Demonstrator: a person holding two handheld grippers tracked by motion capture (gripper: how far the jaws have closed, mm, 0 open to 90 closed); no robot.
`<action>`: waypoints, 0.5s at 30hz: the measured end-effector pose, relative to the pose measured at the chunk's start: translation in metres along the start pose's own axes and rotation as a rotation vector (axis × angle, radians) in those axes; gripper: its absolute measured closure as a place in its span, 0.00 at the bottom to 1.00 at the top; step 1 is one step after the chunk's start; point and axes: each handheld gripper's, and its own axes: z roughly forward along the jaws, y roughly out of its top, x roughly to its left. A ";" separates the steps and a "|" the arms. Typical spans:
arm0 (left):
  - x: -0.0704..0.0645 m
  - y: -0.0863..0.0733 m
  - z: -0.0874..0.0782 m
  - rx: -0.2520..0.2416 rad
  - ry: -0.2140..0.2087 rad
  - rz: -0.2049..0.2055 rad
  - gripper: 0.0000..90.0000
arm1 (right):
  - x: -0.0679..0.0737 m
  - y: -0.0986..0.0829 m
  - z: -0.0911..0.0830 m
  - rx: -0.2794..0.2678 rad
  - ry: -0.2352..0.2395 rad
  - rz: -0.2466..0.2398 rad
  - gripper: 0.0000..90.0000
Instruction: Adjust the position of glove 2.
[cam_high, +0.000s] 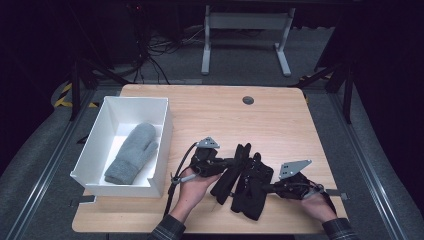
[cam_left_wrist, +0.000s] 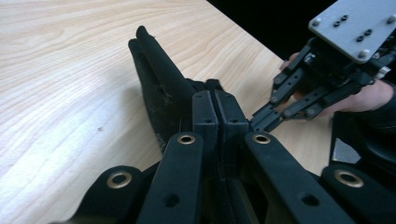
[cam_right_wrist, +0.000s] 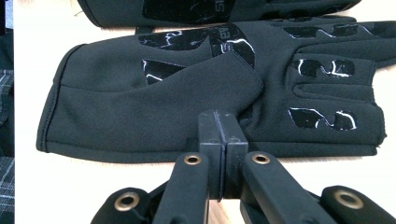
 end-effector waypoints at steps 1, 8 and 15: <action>0.000 0.000 0.001 -0.001 -0.004 0.000 0.98 | 0.000 0.001 0.001 -0.002 0.003 -0.003 1.00; -0.001 0.001 0.001 -0.002 -0.011 -0.010 0.99 | 0.003 0.014 0.014 0.003 0.006 -0.027 1.00; 0.001 0.001 -0.001 -0.006 -0.005 -0.018 0.99 | 0.008 0.028 0.028 0.005 0.012 -0.050 1.00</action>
